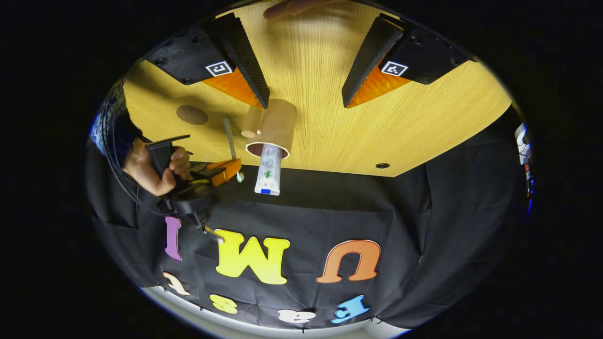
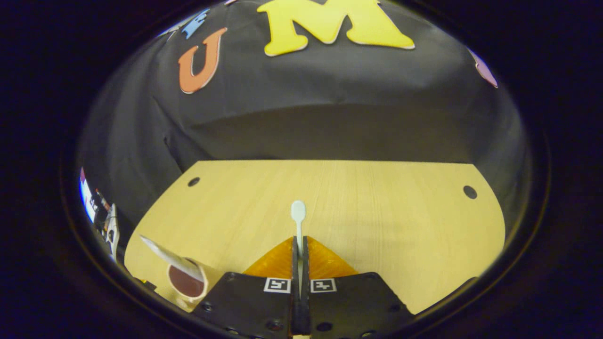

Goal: Put the toothbrush and toothpaste on the desktop into the cup, then pick up the cup and place it on the coaster on the desktop.

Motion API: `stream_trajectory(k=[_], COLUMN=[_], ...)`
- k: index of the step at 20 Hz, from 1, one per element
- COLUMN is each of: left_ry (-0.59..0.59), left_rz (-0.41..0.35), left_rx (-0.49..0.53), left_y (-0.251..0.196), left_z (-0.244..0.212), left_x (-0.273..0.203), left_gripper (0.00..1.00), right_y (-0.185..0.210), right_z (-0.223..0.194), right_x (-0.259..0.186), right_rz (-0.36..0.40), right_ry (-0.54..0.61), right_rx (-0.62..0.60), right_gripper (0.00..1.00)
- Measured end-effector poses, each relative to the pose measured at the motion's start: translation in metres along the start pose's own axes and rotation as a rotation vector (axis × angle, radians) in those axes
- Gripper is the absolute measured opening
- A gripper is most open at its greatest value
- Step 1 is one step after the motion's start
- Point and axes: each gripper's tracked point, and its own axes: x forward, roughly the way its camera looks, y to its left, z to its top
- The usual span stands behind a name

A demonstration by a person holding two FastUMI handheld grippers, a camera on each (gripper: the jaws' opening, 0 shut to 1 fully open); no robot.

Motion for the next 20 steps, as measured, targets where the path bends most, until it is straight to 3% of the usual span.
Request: stream_trajectory(k=[8, 15, 20], left_ry=[0.017, 0.018, 0.028], left_rz=[-0.005, -0.005, -0.004], left_rx=[-0.015, -0.011, -0.019], left_y=[-0.005, -0.006, -0.005], left_z=[-0.004, -0.007, -0.008], left_x=[0.000, -0.001, 0.000], left_gripper=[0.98, 0.99, 0.98], right_y=[0.056, 0.117, 0.147], right_z=[0.052, 0.058, 0.036], right_x=[-0.097, -0.124, -0.108], right_rz=[0.068, 0.184, 0.244], right_ry=[-0.246, -0.328, -0.346], right_rx=[-0.090, -0.137, -0.185], right_gripper=[0.01, 0.01, 0.00])
